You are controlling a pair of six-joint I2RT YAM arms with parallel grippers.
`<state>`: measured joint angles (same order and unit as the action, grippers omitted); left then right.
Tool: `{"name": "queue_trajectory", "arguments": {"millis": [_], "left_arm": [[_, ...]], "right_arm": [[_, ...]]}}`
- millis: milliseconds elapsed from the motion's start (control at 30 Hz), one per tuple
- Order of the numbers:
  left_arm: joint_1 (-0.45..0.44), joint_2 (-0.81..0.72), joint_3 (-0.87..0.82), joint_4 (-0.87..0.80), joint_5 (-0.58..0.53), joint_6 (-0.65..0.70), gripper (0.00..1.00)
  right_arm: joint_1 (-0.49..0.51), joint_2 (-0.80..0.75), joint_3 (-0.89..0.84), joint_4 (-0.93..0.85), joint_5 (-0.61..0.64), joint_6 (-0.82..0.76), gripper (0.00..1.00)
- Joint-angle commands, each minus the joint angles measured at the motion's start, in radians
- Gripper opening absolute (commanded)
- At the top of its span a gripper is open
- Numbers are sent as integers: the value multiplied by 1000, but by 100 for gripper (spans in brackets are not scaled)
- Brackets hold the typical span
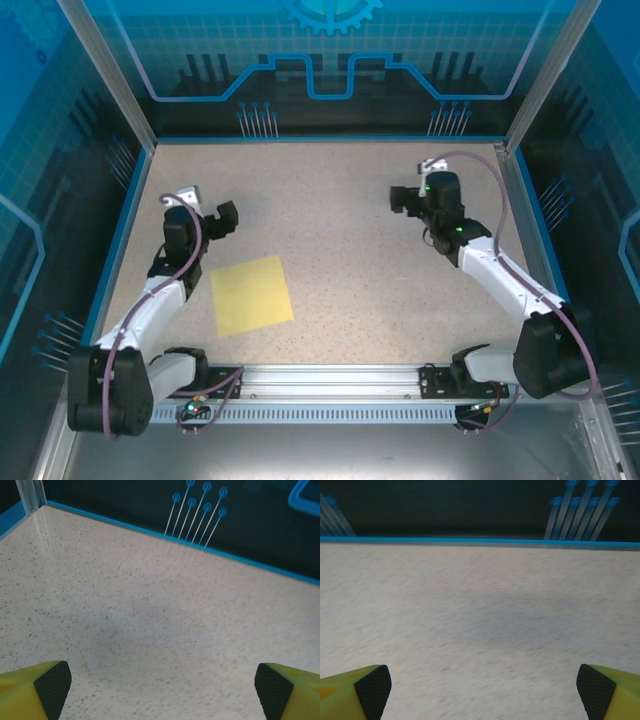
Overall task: Fold a paper plane with a square sheet of paper (pick it up from the middle)
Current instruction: Move the square sheet of paper to the center of the table.
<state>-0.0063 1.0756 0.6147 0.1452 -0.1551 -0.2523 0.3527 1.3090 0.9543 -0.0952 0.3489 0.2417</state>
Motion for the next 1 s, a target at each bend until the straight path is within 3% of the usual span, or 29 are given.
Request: {"name": "queue_trajectory", "arguments": {"millis": [0, 133, 267, 400, 667, 967], "left_arm": [[-14, -36, 121, -311, 32, -97, 98], [-14, -32, 230, -479, 22, -144, 98], [-14, -25, 278, -536, 33, -196, 99], [-14, -6, 350, -625, 63, -221, 98], [-12, 27, 479, -779, 52, -239, 99], [2, 48, 538, -831, 39, -239, 99]], "right_arm": [[161, 69, 73, -297, 59, 92, 99], [347, 218, 217, -392, 63, 142, 99], [514, 405, 387, -484, 105, 201, 99], [668, 601, 540, -526, 101, 166, 99], [795, 837, 791, -612, 155, 97, 100], [842, 1000, 954, -685, 194, 36, 99]]}}
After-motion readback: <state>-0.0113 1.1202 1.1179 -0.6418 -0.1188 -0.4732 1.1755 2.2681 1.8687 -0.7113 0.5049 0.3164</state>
